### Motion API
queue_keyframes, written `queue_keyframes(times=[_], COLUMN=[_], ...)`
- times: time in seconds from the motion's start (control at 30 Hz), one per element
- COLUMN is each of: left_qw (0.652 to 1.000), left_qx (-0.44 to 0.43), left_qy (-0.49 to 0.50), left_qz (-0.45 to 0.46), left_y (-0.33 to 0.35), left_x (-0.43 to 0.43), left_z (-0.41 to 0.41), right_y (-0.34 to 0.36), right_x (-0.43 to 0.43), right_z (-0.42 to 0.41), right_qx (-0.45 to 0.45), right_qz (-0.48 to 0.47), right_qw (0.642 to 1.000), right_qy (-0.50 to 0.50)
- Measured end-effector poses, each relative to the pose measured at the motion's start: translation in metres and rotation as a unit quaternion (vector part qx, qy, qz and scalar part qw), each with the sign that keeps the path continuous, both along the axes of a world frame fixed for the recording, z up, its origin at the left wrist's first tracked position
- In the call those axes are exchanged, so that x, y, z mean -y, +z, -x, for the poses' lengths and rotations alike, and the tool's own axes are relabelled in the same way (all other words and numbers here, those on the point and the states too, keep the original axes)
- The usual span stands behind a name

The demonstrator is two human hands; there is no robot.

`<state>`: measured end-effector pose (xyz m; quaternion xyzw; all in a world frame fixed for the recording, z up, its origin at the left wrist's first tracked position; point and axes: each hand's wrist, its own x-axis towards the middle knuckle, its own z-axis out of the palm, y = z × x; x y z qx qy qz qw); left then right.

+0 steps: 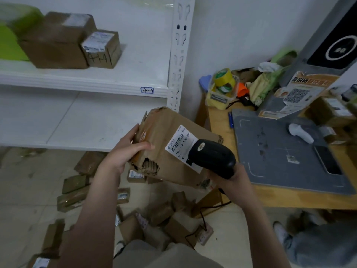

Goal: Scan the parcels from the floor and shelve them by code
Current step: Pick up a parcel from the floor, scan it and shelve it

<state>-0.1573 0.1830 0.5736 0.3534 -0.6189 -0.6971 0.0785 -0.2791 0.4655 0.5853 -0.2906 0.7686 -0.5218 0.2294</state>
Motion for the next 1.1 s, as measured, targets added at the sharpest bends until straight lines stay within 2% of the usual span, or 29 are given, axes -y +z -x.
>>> queue_keyframes(times=[0.37, 0.87, 1.1], left_qw=[0.999, 0.997, 0.998], left_qx=[0.021, 0.065, 0.061], left_qy=[-0.036, -0.034, -0.005], left_qz=[0.012, 0.024, 0.021], left_y=[0.009, 0.013, 0.011], left_x=[-0.022, -0.031, -0.031], left_z=[0.012, 0.013, 0.013], right_y=[-0.010, -0.025, -0.032], right_x=[0.010, 0.008, 0.004], right_z=[0.002, 0.002, 0.007], right_qx=[-0.021, -0.040, -0.003], right_qz=[-0.030, -0.064, -0.033], right_qw=[0.997, 0.996, 0.998], right_qy=[-0.061, -0.049, -0.052])
